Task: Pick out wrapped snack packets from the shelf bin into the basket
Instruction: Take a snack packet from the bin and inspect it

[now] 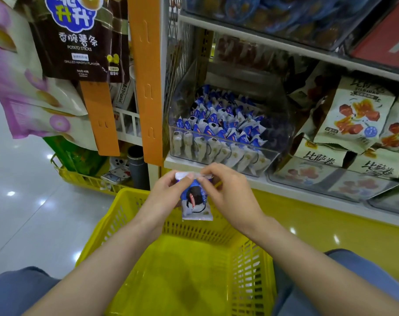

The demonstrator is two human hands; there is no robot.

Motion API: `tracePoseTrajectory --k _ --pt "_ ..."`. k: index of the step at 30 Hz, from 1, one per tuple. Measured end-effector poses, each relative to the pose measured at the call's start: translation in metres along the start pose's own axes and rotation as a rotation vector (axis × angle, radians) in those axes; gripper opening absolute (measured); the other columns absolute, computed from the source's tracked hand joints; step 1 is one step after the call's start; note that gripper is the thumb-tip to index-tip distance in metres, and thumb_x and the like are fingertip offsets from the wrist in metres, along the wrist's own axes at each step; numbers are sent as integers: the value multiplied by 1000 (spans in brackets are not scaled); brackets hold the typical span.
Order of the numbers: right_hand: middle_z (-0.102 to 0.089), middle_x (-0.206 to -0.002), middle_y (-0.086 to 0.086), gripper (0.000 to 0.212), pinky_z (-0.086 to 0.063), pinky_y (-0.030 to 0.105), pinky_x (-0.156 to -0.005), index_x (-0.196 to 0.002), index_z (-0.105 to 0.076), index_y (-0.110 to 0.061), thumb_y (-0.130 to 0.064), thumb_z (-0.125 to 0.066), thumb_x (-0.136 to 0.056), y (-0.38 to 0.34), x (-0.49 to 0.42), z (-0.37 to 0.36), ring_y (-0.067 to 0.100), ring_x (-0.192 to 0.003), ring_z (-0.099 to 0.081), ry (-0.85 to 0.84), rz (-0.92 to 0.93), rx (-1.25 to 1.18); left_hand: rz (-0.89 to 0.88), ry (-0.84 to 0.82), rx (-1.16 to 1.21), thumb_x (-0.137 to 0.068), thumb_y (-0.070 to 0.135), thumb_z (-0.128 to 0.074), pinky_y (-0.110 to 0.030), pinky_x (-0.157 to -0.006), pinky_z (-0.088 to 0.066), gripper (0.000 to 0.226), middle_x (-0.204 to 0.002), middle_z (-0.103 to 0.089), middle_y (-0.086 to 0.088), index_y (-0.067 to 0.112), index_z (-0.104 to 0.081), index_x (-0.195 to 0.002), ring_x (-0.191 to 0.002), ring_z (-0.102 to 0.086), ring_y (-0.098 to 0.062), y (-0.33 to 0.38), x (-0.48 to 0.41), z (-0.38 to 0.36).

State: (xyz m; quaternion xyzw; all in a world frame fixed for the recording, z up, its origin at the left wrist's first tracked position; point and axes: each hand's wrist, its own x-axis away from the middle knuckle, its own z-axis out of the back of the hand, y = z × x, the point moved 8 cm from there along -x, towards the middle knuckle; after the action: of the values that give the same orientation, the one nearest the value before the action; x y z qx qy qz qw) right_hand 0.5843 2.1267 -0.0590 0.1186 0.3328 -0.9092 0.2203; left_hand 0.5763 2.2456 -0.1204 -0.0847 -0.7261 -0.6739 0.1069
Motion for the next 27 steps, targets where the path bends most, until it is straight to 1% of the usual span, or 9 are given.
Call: tracePoseTrajectory --k 2,5,8,11,15,20,23,25,27 --pt "-61 -77 -5 8 -51 23 -59 -83 -58 -18 -19 -56 -91 23 -2 3 9 -69 -59 54 -255 -288 31 -11 -1 -87 27 -62 -31 -76 -52 23 -96 -70 -6 12 -61 -105 -81 -67 -14 -2 1 -2" --pt "-63 -85 9 13 -54 18 -54 -81 -54 -12 -10 -51 -94 49 2 0 8 -68 -63 99 -597 -707 -34 34 57 -84 16 -65 -22 -66 -56 28 -97 -71 -10 8 -58 -110 -76 -68 -12 3 3 1" --pt "-64 -89 12 9 -56 19 -60 -89 -54 -7 -4 -48 -94 50 13 -14 11 -72 -64 -75 -759 -927 -110 147 23 -87 20 -62 -21 -68 -53 20 -91 -72 -4 12 -64 -105 -82 -67 -14 8 5 18" --pt "-65 -95 18 17 -54 19 -66 -107 -55 -4 1 -49 -92 38 23 -27 13 -72 -61 -369 -669 -742 -152 223 -13 -89 22 -59 -33 -79 -52 12 -89 -71 -5 14 -68 -86 -86 -64 -17 9 5 30" --pt "-65 -104 22 30 -51 17 -65 -119 -48 6 1 -53 -90 32 35 -40 10 -70 -61 -533 -604 -593 -143 194 10 -93 18 -54 -21 -61 -54 21 -75 -67 0 13 -65 -76 -66 -61 -6 3 5 30" --pt "-54 -123 3 60 -46 19 -87 -129 -41 -13 -12 -72 -78 25 26 -35 11 -107 -53 -449 -419 -373 -303 157 -257 -91 17 -55 -23 -60 -48 19 -70 -66 2 14 -65 -75 -64 -58 -7 16 9 27" --pt "-65 -106 1 30 -51 33 -90 -109 -56 -20 -19 -68 -82 15 21 -30 15 -100 -62 -355 -321 -473 -427 71 -497 -89 18 -59 -27 -65 -45 14 -72 -65 6 14 -67 -78 -68 -57 -8 23 16 11" --pt "-70 -92 7 6 -53 41 -84 -89 -63 -20 -16 -65 -85 17 19 -24 25 -90 -66 -250 -330 -524 -405 45 -454 -89 18 -59 -22 -64 -46 12 -72 -65 7 15 -66 -80 -67 -57 -2 19 17 6" --pt "-69 -88 11 10 -54 43 -78 -79 -62 -23 -14 -64 -85 24 18 -18 28 -81 -66 -159 -371 -527 -330 34 -304 -90 17 -57 -20 -62 -51 10 -75 -66 3 12 -65 -86 -67 -61 -2 15 15 5"
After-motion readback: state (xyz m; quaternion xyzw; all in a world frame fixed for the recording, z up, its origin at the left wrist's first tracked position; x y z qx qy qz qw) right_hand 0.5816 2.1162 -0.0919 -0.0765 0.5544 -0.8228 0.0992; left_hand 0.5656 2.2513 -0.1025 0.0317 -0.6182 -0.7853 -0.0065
